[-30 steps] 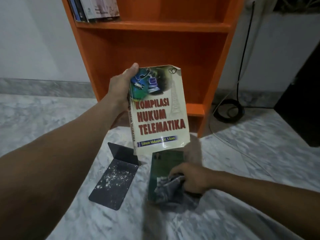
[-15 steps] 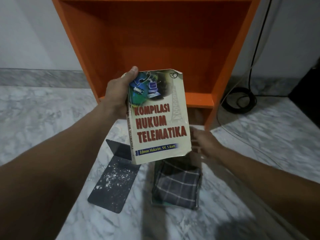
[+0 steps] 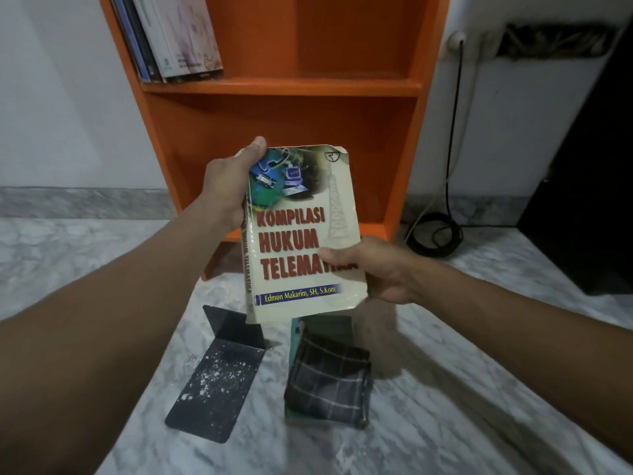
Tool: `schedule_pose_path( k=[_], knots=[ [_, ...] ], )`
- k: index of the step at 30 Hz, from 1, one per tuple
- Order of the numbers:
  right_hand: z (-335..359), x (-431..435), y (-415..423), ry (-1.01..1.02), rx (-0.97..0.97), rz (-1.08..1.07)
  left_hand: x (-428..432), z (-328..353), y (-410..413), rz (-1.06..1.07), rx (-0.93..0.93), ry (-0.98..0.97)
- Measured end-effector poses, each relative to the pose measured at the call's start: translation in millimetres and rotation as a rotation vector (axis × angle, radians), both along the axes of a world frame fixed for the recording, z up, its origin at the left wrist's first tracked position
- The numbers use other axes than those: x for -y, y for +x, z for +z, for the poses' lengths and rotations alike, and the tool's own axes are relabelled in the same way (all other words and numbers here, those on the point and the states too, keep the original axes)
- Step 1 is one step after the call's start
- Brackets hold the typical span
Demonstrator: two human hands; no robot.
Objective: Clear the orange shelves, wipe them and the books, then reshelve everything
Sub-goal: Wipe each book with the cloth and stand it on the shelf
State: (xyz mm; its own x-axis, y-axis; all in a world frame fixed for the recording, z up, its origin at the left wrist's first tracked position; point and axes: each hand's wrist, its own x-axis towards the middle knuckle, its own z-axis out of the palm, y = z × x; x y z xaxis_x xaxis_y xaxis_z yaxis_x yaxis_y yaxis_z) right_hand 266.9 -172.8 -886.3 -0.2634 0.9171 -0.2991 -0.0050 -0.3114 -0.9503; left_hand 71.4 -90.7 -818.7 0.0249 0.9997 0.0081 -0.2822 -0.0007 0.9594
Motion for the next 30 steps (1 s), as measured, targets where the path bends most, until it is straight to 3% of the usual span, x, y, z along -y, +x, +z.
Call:
schedule_pose_path(
  k=[3,8,14,23,30],
  knots=[
    [8.9,16.3,-6.4,-0.032,-0.053,-0.072,10.7,21.1,-0.3,0.034,-0.034,0.036],
    [39.2,17.9,-21.5,0.125,-0.153,-0.252,26.7,53.6,-6.8,0.056,-0.127,0.161],
    [107.3,-10.7,-38.3,0.309,-0.185,-0.380,47.9,38.8,-35.5,-0.195,-0.416,0.121],
    [221.1,-60.6,-84.6,0.352,0.220,-0.425,5.7,111.1,-79.7,-0.073,-0.448,0.202],
    [279.2,-104.6,-117.2,0.233,0.320,-0.421,-28.5,154.6,-100.5,0.017,-0.456,0.275]
  ],
)
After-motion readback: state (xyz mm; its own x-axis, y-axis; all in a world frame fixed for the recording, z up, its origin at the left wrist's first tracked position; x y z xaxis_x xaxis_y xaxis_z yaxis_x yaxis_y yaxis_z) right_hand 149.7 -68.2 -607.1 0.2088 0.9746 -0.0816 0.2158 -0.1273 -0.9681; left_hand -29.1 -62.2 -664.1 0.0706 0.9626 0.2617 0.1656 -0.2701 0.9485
